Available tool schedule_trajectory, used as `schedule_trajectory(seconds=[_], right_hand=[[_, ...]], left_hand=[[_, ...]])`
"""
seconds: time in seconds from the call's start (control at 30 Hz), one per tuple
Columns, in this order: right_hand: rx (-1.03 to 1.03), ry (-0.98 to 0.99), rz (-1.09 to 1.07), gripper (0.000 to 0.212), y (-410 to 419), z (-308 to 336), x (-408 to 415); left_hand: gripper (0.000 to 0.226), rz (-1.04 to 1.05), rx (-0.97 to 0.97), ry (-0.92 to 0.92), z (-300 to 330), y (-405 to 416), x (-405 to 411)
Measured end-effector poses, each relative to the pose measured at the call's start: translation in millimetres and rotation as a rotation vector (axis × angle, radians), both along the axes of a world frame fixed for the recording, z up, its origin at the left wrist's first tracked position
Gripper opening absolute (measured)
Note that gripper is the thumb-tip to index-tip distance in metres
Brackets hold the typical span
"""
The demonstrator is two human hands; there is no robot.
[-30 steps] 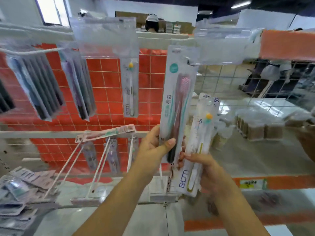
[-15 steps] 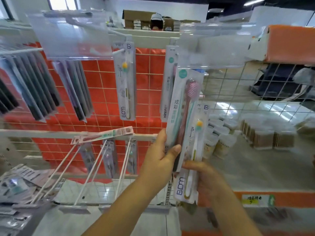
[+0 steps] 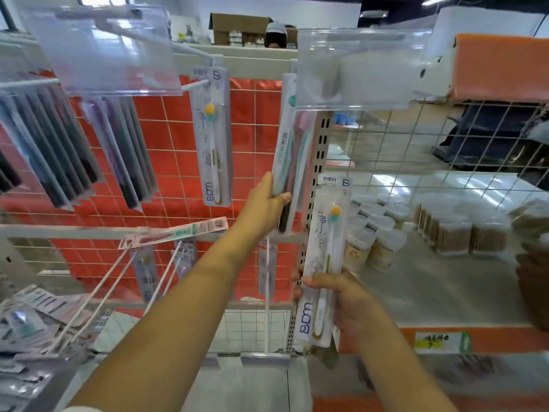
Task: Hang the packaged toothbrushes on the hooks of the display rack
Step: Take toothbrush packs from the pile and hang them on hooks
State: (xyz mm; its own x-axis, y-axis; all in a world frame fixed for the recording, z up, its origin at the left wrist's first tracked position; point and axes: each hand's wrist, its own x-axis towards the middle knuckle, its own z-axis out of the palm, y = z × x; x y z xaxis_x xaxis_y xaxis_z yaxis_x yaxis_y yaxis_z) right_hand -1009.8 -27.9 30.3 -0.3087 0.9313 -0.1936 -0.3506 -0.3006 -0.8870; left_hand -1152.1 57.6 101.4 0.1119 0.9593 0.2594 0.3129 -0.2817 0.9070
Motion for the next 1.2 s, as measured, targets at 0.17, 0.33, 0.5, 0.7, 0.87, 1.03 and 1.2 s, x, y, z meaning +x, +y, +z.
schedule_trajectory(seconds=[0.17, 0.33, 0.5, 0.7, 0.87, 1.03, 1.2], right_hand=[[-0.001, -0.003, -0.024, 0.036, -9, 5, 1], [-0.036, 0.015, -0.011, 0.037, -18, 6, -1], [-0.043, 0.051, -0.020, 0.035, -27, 0, -7], [-0.035, 0.035, -0.012, 0.036, -29, -7, -45], [-0.077, 0.064, 0.066, 0.028, -33, -10, -95], [-0.110, 0.026, 0.097, 0.032, -39, -9, -135], [-0.089, 0.002, 0.095, 0.035, -44, 2, -166]], left_hand=[[0.033, -0.087, -0.073, -0.145, 0, 7, 0], [0.032, -0.138, -0.325, -0.052, -35, -7, -12], [0.016, -0.087, -0.268, 0.302, -94, -31, -41], [0.011, 0.014, -0.139, 0.401, -107, -71, -87], [0.018, 0.107, -0.040, 0.529, -104, -96, -135], [0.026, 0.170, 0.075, 0.620, -91, -117, -177], [0.024, 0.201, 0.098, 0.659, -87, -129, -214]])
